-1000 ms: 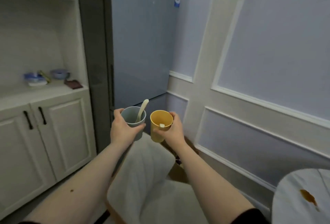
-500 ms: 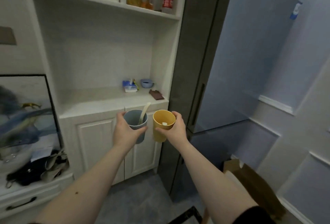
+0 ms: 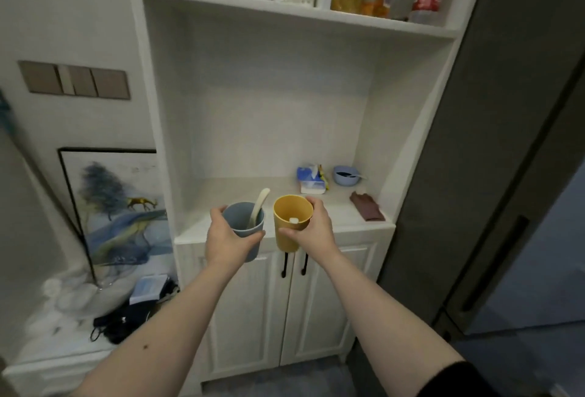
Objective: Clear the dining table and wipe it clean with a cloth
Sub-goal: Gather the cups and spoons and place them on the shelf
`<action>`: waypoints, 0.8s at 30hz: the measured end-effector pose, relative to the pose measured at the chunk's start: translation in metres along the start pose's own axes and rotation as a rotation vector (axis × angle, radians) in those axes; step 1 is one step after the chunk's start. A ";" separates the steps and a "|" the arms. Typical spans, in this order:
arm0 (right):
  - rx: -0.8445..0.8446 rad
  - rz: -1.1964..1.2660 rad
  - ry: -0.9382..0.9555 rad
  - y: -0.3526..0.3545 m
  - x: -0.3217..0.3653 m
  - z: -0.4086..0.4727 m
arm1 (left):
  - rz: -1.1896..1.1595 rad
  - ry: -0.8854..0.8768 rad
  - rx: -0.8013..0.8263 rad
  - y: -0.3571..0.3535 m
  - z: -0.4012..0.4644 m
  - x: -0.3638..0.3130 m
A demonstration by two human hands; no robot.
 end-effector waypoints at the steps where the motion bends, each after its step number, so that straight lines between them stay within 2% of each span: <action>1: 0.012 0.006 0.000 -0.007 -0.001 0.007 | 0.006 0.005 -0.007 -0.001 0.009 0.003; 13: 0.049 -0.030 -0.020 -0.112 -0.029 0.153 | -0.041 0.052 0.000 -0.025 0.175 0.053; 18: 0.042 -0.046 -0.042 -0.152 -0.047 0.192 | -0.094 0.071 0.052 -0.040 0.225 0.076; 24: 0.091 -0.033 -0.093 -0.189 -0.064 0.236 | -0.110 0.141 0.013 -0.052 0.283 0.108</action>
Point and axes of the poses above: each hand's wrist, its own z-axis towards the middle knuckle, its own y-axis out of the back of the hand, x = y × z, the point moved 10 cm from there along z, towards the middle knuckle, and after that the axes turned 3 degrees about y, right-handed, at the moved point
